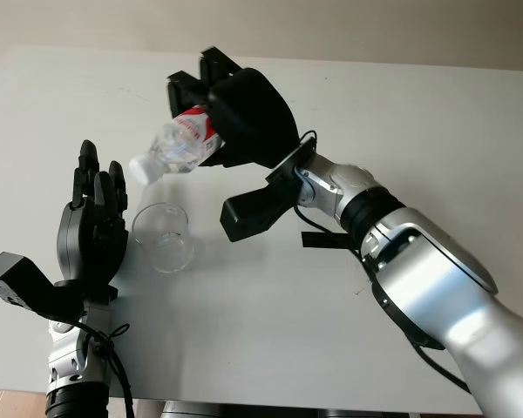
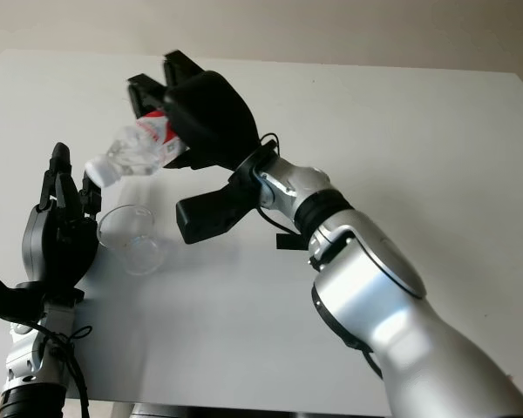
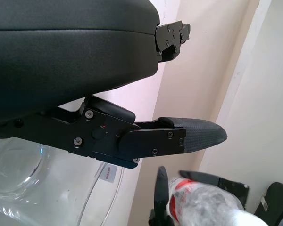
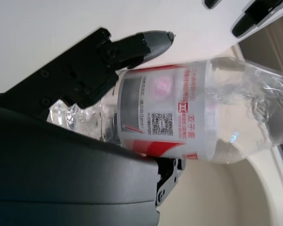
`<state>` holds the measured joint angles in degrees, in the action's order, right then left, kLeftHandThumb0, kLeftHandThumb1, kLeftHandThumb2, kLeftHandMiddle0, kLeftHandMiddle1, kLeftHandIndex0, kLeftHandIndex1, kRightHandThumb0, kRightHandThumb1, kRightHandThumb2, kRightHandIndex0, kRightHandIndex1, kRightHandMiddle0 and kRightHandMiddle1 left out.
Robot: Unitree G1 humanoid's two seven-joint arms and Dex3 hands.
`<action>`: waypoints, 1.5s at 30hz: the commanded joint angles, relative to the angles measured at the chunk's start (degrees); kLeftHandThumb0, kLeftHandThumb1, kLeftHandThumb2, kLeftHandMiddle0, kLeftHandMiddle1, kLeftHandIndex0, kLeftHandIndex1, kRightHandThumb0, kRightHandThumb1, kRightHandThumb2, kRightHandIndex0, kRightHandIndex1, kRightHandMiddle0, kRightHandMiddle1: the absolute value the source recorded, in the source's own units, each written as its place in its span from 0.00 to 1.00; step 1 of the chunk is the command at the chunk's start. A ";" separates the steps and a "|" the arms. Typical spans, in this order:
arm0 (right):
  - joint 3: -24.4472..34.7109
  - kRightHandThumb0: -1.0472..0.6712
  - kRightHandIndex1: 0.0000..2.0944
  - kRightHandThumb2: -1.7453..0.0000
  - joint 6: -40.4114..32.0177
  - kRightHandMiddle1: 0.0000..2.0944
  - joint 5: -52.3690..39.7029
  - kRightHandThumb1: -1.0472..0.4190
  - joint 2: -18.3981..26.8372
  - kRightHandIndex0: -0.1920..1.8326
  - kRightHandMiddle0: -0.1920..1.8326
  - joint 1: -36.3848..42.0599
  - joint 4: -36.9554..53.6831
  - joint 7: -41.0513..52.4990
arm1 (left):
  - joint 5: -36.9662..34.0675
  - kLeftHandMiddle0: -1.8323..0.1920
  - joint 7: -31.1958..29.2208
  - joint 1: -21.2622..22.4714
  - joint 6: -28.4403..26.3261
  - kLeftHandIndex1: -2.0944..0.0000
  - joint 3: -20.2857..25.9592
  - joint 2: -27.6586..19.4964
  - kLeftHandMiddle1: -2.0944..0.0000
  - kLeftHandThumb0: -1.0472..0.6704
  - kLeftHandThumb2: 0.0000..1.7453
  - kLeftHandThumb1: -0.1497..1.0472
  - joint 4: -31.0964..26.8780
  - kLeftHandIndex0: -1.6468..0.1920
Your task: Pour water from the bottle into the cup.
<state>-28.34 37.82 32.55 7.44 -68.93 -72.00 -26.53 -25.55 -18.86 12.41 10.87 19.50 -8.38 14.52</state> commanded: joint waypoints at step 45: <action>33.13 0.48 1.00 0.84 -58.97 1.00 -38.77 0.00 10.63 0.57 0.36 49.15 75.97 41.95 | 1.10 1.00 -0.86 -2.21 -2.57 1.00 -1.10 0.27 1.00 0.16 0.28 1.00 -0.16 1.00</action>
<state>4.87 -21.08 -6.44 17.47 -19.91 1.84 15.65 -24.42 -19.84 11.81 8.76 18.70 -8.55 14.13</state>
